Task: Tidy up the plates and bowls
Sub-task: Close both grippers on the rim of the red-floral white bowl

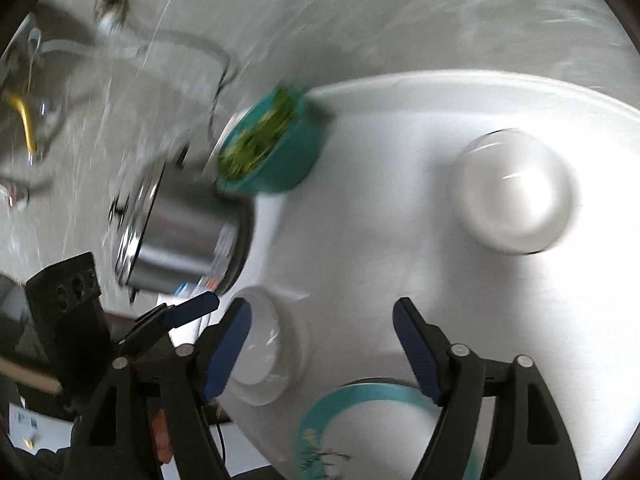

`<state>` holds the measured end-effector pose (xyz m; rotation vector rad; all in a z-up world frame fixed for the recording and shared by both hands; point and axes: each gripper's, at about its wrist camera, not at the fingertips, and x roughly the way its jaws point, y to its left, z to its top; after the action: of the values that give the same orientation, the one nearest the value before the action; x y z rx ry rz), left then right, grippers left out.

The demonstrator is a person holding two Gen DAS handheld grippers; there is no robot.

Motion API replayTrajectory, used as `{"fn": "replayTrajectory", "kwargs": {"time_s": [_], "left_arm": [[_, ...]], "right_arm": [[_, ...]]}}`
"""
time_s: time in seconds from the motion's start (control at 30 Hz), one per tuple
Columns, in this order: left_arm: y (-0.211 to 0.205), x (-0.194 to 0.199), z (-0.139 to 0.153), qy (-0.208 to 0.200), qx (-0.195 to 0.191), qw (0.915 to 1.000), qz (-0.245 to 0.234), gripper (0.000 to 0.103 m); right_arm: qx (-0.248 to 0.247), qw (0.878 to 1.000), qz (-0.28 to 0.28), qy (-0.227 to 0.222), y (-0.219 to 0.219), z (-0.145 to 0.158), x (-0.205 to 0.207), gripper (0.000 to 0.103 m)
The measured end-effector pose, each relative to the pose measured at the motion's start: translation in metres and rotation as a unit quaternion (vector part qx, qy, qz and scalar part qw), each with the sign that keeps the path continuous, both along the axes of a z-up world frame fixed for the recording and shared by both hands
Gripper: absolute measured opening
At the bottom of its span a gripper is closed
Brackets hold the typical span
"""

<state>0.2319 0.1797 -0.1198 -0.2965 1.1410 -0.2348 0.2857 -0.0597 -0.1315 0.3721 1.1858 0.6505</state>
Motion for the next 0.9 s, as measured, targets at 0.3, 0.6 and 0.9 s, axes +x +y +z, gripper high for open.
{"fn": "replayTrajectory", "kwargs": {"time_s": [0.3,0.6,0.9], "left_arm": [[-0.053,0.131,-0.055,0.037,0.050,0.9969,-0.048,0.090],[-0.077,0.178,-0.119,0.072,0.087,0.9911,-0.070,0.087],[-0.067,0.196,-0.159,0.096,0.055,0.9918,-0.063,0.029]], "right_arm": [[0.000,0.993,-0.116,0.026,-0.111,-0.037,0.064,0.081],[0.001,0.993,-0.091,0.074,-0.097,-0.096,0.103,0.073],[-0.003,0.993,-0.071,0.092,-0.091,-0.118,0.116,0.038]]}}
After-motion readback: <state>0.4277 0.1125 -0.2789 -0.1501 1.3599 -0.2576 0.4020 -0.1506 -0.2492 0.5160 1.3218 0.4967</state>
